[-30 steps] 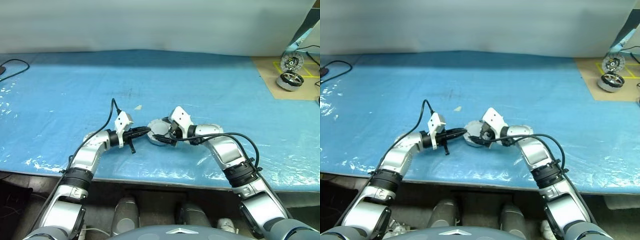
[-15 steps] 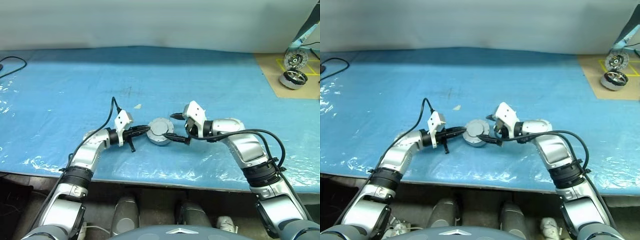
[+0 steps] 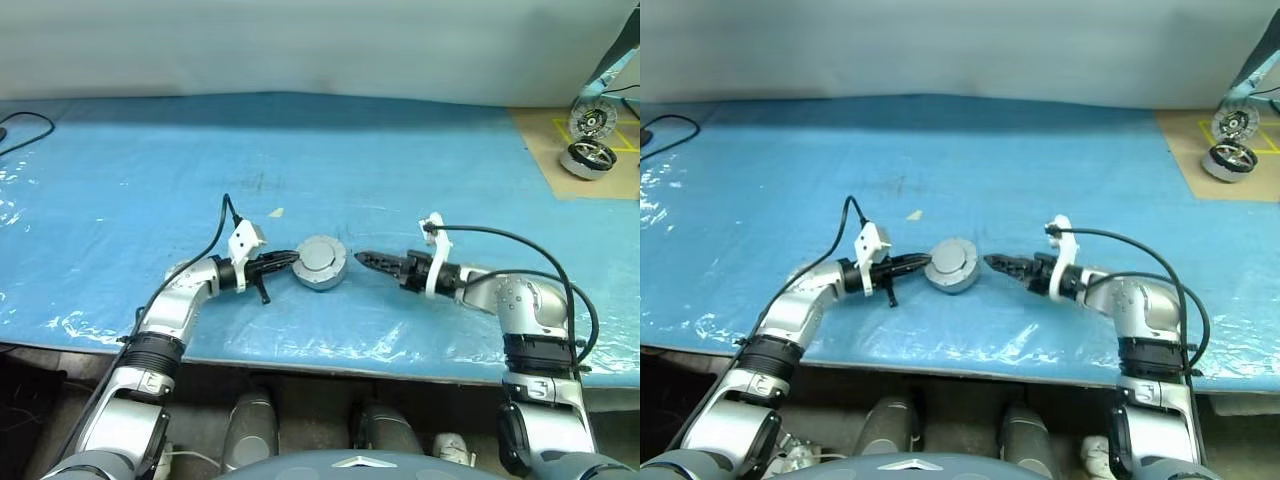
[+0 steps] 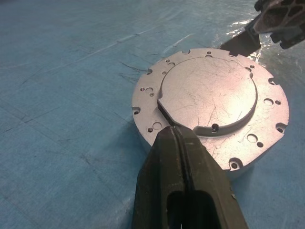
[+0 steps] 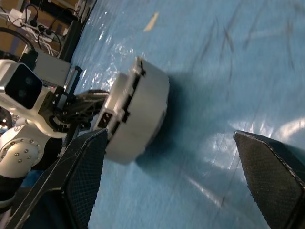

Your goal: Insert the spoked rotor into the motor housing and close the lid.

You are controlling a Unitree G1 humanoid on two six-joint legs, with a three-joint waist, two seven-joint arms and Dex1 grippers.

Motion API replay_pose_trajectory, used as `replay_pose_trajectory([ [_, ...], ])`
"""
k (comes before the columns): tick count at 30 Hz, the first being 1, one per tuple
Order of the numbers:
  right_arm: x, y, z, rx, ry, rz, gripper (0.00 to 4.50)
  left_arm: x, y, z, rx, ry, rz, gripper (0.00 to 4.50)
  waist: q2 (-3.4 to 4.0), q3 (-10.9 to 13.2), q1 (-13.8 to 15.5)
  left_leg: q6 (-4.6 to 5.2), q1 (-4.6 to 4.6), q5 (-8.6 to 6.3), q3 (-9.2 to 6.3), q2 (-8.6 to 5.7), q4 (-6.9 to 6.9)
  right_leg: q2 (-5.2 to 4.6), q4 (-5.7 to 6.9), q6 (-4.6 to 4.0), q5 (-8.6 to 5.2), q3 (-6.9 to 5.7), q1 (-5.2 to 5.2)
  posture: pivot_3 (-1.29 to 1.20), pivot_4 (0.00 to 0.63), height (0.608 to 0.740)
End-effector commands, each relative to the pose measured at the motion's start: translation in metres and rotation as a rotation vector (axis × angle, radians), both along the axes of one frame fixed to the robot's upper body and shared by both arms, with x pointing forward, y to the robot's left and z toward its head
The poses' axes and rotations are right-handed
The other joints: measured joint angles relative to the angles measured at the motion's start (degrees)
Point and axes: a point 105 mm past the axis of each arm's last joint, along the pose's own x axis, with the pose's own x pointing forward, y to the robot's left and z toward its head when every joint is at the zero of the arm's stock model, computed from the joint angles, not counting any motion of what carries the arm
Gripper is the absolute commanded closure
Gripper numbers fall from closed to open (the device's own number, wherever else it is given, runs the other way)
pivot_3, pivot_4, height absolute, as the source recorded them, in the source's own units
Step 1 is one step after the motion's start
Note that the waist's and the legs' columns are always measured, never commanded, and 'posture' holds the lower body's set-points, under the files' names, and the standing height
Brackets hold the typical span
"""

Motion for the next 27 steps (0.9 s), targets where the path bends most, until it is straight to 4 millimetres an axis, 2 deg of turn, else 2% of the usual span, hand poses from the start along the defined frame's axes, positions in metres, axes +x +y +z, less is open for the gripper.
replay_pose_trajectory([
  [1, -0.007, 0.013, 0.011, 0.108, 0.004, 0.03, 0.03, -0.007, -0.001, -0.018, 0.057, 0.069, -0.018, 4.5, 0.0, 0.0, -0.1, 0.0, 0.03, 0.0, 0.0, 0.0, 0.0, 0.0, 0.01, -0.01, -0.01, 0.0, 0.01, 0.0, 0.15, 0.74],
  [12, 0.012, 0.046, 0.014, 0.161, -0.008, 0.016, 0.03, -0.006, -0.003, -0.014, 0.066, 0.067, -0.03, 4.5, 0.02, 0.01, -0.04, -0.01, 0.0, 0.01, 0.01, 0.0, 0.04, -0.02, 0.0, -0.07, -0.04, 0.0, 0.01, 0.0, 0.15, 0.74],
  [21, 0.008, 0.077, 0.006, 0.146, 0.0, 0.094, 0.03, -0.006, 0.0, -0.015, 0.071, 0.068, -0.025, 4.5, 0.02, 0.01, -0.41, -0.02, 0.04, 0.01, 0.0, 0.02, 0.01, -0.01, 0.03, 0.11, 0.07, -0.02, 0.01, 0.0, 0.15, 0.74],
  [24, 0.009, 0.079, 0.003, 0.144, 0.007, 0.089, 0.63, -0.007, 0.0, -0.014, 0.07, 0.068, -0.023, 4.5, 0.02, 0.01, -0.65, -0.02, 0.06, 0.01, 0.0, 0.03, 0.01, 0.0, 0.04, 0.11, 0.07, -0.02, 0.01, 0.0, 0.15, 0.74],
  [27, 0.006, 0.084, 0.002, 0.145, 0.008, 0.112, 1.68, -0.007, 0.001, -0.013, 0.07, 0.066, -0.02, 4.5, 0.02, 0.01, -1.01, -0.02, 0.04, 0.01, 0.0, 0.03, 0.01, 0.0, 0.03, 0.11, 0.07, -0.02, 0.01, 0.0, 0.15, 0.74],
])
